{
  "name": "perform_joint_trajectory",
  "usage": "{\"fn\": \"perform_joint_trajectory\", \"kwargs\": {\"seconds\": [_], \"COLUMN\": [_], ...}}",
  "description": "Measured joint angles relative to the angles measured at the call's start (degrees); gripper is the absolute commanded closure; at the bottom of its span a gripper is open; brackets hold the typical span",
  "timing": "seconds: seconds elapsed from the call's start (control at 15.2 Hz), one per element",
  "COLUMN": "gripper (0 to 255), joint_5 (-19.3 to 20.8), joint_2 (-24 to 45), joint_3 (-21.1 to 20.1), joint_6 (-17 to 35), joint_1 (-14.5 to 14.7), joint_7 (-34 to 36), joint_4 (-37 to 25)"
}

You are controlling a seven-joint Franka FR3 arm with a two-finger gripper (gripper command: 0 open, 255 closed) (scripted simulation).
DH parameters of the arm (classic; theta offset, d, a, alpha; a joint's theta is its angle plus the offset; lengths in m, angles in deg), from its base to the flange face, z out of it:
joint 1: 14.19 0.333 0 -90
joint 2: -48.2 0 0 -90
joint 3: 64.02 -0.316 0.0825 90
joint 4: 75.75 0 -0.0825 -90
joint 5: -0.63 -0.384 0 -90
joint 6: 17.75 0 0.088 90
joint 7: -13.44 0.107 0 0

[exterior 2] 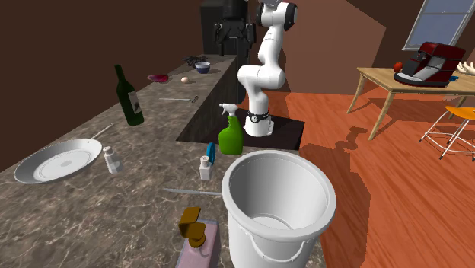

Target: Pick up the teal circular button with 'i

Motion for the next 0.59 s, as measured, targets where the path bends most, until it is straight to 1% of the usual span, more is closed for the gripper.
{"fn": "perform_joint_trajectory", "kwargs": {"seconds": [0.07,0.2,0.26,0.59], "gripper": [0,0,0,0], "joint_5": [0.0,0.1,0.4,1.2], "joint_2": [0.0,0.4,0.2,3.8], "joint_3": [0.0,0.3,0.8,2.8], "joint_6": [0.0,2.1,3.8,13.4], "joint_1": [0.0,0.2,0.2,0.6], "joint_7": [0.0,-0.8,-1.6,-5.3], "joint_4": [0.0,1.8,3.7,10.0]}}
